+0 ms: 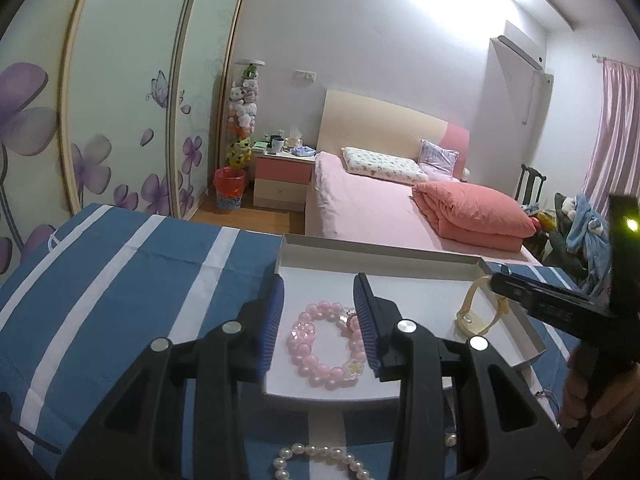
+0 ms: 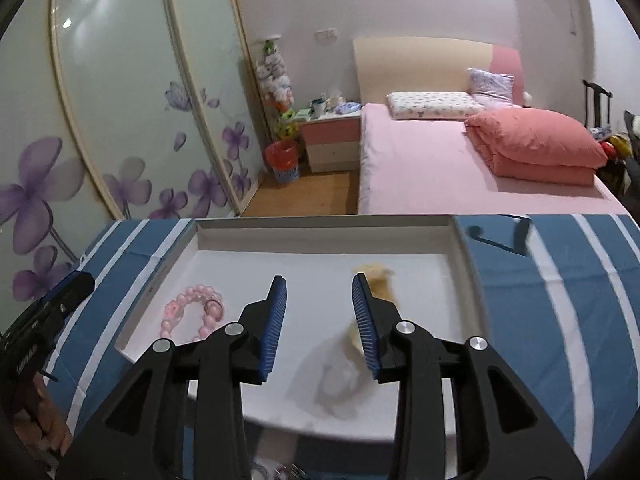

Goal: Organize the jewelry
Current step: 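Push the yellow watch flat inside the tray with the right tool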

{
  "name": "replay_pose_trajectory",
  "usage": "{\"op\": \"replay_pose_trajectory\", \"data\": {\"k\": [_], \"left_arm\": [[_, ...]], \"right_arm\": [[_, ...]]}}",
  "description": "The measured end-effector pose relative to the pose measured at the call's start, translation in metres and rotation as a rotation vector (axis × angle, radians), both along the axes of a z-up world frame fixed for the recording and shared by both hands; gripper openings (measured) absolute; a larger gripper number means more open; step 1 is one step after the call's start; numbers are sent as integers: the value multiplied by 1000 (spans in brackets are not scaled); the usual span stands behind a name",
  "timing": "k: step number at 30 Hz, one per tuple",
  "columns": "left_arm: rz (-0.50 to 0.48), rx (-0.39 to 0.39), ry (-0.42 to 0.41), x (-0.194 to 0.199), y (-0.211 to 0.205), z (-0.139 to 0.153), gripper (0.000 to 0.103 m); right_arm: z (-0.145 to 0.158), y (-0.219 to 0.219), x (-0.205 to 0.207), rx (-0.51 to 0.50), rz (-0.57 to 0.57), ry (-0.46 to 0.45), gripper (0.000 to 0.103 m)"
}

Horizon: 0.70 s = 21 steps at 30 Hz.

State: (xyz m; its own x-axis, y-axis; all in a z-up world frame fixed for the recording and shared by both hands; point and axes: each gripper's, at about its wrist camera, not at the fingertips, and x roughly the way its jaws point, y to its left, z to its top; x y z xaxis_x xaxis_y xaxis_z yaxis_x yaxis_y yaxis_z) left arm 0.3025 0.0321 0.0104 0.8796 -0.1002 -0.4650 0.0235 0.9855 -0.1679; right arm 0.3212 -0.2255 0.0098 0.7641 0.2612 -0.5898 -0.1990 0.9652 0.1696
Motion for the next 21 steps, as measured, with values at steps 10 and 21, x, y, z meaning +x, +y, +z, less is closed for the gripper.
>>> {"op": "replay_pose_trajectory", "data": {"k": [10, 21], "left_arm": [[-13, 17, -11, -10, -5, 1, 37], [-26, 37, -6, 1, -17, 3, 37]], "right_arm": [[-7, -19, -2, 12, -80, -27, 35], [-13, -23, -1, 10, -81, -37, 35]]}}
